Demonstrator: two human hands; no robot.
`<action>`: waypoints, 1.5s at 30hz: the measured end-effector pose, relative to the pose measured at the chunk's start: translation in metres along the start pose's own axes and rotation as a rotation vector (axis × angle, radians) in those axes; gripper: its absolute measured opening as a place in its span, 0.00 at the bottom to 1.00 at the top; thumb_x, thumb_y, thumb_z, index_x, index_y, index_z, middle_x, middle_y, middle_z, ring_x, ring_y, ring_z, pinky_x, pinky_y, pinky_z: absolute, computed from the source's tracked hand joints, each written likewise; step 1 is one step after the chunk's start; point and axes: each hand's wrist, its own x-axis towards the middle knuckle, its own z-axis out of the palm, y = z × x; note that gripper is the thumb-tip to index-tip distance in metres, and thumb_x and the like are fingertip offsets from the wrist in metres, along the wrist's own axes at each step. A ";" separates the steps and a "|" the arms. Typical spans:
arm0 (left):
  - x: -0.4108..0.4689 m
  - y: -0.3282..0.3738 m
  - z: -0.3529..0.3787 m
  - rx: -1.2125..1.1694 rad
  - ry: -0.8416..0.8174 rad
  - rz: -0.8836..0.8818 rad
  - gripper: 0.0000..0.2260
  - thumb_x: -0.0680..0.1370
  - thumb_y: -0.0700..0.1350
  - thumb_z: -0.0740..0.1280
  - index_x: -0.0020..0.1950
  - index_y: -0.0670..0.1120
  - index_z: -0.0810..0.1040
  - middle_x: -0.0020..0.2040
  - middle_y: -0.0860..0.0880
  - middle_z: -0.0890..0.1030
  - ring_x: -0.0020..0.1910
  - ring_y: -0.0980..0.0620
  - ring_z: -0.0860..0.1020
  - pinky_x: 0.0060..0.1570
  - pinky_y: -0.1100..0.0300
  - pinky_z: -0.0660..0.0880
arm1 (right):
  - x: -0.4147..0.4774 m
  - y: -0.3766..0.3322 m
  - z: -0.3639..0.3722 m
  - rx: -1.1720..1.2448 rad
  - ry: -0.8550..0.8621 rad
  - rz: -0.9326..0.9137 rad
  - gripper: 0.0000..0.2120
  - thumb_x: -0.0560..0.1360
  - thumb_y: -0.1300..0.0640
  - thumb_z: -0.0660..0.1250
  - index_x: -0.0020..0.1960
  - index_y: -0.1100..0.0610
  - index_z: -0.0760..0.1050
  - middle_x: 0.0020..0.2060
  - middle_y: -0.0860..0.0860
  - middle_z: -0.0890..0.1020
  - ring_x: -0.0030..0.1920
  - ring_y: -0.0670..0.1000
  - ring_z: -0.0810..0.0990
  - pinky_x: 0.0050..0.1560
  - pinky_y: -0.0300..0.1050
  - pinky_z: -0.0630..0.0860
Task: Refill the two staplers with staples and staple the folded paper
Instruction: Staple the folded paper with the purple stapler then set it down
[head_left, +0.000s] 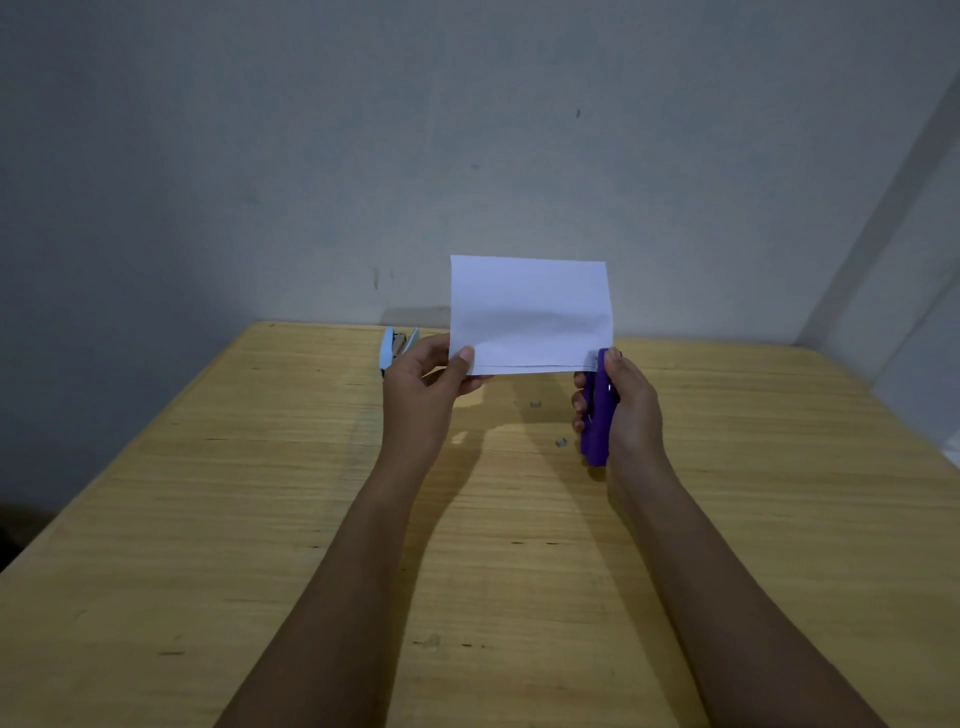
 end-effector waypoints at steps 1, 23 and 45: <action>0.000 0.000 0.000 0.002 0.004 0.002 0.04 0.77 0.37 0.66 0.50 0.41 0.78 0.45 0.46 0.81 0.42 0.51 0.81 0.42 0.66 0.80 | 0.000 0.001 0.000 0.028 -0.003 0.037 0.11 0.79 0.51 0.57 0.44 0.58 0.71 0.33 0.50 0.75 0.25 0.45 0.71 0.24 0.37 0.67; 0.017 0.010 -0.062 -0.118 0.679 -0.116 0.04 0.75 0.34 0.64 0.50 0.37 0.73 0.45 0.43 0.78 0.42 0.49 0.79 0.37 0.66 0.80 | -0.001 0.001 -0.001 0.093 0.049 0.169 0.06 0.77 0.58 0.59 0.51 0.57 0.74 0.46 0.52 0.81 0.44 0.48 0.77 0.42 0.44 0.75; 0.026 0.013 -0.125 1.198 0.416 -0.178 0.21 0.74 0.44 0.67 0.63 0.38 0.68 0.61 0.38 0.70 0.61 0.39 0.69 0.56 0.49 0.69 | 0.053 0.036 0.118 -1.101 -0.225 -0.089 0.13 0.69 0.53 0.69 0.44 0.61 0.71 0.40 0.55 0.76 0.38 0.52 0.73 0.35 0.45 0.66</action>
